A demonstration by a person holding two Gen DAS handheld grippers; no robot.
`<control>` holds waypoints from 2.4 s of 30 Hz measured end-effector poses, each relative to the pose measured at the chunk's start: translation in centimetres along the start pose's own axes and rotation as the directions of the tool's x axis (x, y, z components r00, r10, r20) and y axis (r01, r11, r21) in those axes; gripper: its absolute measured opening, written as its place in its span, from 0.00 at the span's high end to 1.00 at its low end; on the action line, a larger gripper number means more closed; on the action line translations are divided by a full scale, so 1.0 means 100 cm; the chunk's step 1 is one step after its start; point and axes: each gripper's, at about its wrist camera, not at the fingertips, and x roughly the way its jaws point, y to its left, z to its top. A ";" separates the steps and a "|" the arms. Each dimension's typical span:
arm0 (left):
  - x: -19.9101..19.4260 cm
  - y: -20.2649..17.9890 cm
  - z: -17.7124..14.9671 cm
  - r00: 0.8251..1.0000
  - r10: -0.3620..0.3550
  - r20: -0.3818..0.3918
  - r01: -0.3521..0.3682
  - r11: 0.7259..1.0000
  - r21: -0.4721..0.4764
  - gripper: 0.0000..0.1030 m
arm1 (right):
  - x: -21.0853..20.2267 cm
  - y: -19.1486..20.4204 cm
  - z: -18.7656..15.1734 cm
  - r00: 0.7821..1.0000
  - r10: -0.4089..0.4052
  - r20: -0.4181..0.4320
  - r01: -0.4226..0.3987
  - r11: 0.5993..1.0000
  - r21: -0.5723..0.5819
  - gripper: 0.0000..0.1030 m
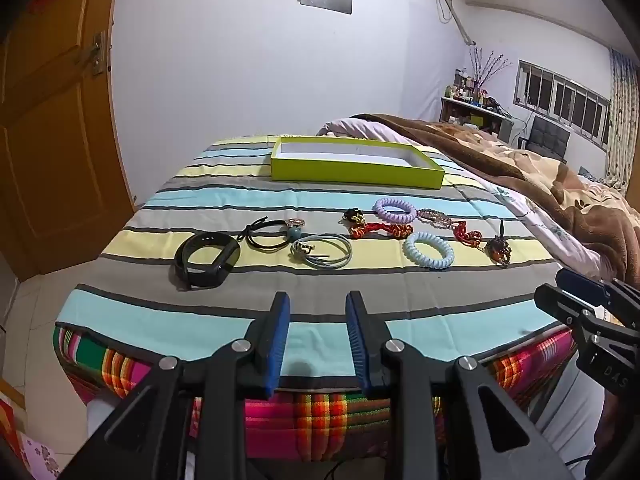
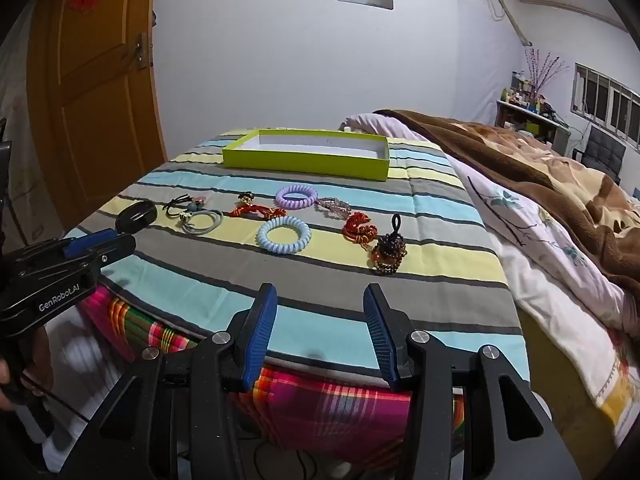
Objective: Organize jewelry
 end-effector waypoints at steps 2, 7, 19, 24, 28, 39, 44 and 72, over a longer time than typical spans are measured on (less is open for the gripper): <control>-0.005 0.003 -0.001 1.000 -0.009 0.017 0.009 1.000 -0.013 0.71 | -0.001 0.000 0.000 1.000 0.000 -0.003 0.000 1.000 0.000 0.55; -0.016 0.005 -0.006 1.000 -0.007 0.025 0.007 1.000 -0.026 0.71 | -0.004 0.001 0.000 1.000 -0.004 0.010 0.004 1.000 -0.004 0.55; -0.011 0.006 -0.008 0.999 0.020 0.042 -0.019 1.000 -0.025 0.71 | -0.011 0.000 -0.001 0.999 -0.020 0.047 0.019 1.000 0.008 0.55; -0.012 0.008 -0.010 0.999 0.023 0.047 -0.021 0.999 -0.032 0.71 | -0.012 0.000 -0.002 0.998 -0.021 0.051 0.020 1.000 0.015 0.55; -0.013 0.009 -0.010 0.999 0.020 0.048 -0.019 0.999 -0.035 0.71 | -0.012 0.000 -0.002 0.998 -0.021 0.052 0.021 1.000 0.014 0.55; -0.014 0.009 -0.011 0.999 0.022 0.050 -0.020 0.999 -0.040 0.71 | -0.013 0.000 -0.002 0.998 -0.021 0.053 0.020 1.000 0.013 0.55; -0.015 0.009 -0.011 0.998 0.022 0.052 -0.020 0.999 -0.041 0.71 | -0.014 0.000 -0.002 0.998 -0.021 0.053 0.021 1.000 0.013 0.55; -0.017 0.008 -0.011 0.998 0.023 0.058 -0.021 0.999 -0.040 0.71 | -0.016 0.000 -0.002 0.998 -0.022 0.057 0.021 1.000 0.012 0.55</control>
